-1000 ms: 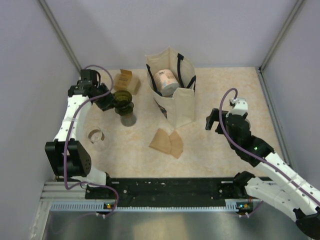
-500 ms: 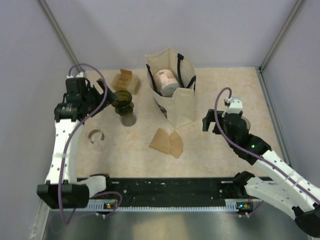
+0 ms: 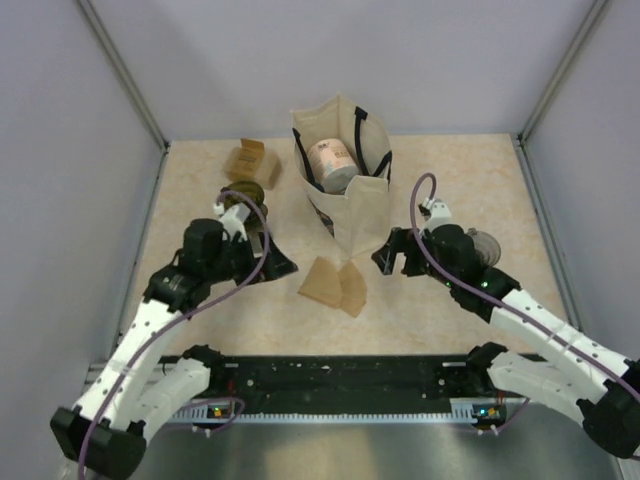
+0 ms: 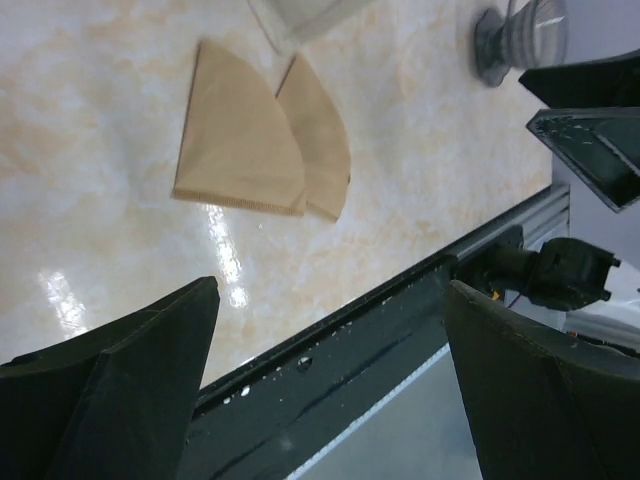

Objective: Place the coffee filter in the dripper

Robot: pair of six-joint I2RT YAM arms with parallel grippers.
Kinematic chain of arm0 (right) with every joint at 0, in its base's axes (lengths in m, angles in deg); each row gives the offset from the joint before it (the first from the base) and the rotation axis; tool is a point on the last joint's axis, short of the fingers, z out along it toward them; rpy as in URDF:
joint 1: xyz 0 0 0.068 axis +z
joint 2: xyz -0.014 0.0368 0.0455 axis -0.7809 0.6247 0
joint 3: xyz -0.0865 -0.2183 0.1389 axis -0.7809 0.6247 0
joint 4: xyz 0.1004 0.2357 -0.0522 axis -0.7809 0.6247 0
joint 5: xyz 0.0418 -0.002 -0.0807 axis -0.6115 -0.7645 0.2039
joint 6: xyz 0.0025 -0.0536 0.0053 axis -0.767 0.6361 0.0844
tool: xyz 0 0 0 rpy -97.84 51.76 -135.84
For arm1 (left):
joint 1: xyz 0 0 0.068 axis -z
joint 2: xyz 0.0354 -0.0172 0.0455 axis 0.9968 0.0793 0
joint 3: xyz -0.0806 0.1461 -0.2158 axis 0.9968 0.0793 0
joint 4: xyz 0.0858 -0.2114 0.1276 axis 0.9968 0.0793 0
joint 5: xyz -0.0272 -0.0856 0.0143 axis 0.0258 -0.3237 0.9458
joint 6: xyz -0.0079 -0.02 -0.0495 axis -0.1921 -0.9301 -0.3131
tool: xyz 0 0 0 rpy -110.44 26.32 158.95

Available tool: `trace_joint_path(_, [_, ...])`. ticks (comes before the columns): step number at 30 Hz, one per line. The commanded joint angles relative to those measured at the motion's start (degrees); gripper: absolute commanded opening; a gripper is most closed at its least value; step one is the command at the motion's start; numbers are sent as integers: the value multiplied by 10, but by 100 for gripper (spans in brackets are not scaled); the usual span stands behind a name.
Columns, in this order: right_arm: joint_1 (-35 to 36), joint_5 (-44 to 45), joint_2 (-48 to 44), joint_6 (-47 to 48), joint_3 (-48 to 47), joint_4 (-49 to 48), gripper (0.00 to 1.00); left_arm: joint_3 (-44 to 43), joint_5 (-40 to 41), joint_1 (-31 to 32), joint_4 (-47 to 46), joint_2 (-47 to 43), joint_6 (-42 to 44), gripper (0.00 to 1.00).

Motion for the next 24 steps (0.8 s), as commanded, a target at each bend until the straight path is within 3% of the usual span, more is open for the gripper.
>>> trace_joint_path(1, [-2,-113,34,-65,43,-114,96,48,-14,51,-126,75,-54,99])
trace_joint_path(7, [23,-176,153,-155,70,-284,91,71,39,50,-153,152,-68,99])
trace_joint_path(11, [31,-175,235,-155,37,-304,83,117,31,50,-227,209,-98,99])
trace_joint_path(16, [33,-178,318,-188,17,-336,81,156,-37,51,-368,300,-152,99])
trace_joint_path(21, [35,-201,359,-200,-4,-353,74,144,-15,51,-338,344,-142,96])
trace_joint_path(24, [36,-193,356,-191,-1,-340,73,147,-18,51,-317,307,-129,96])
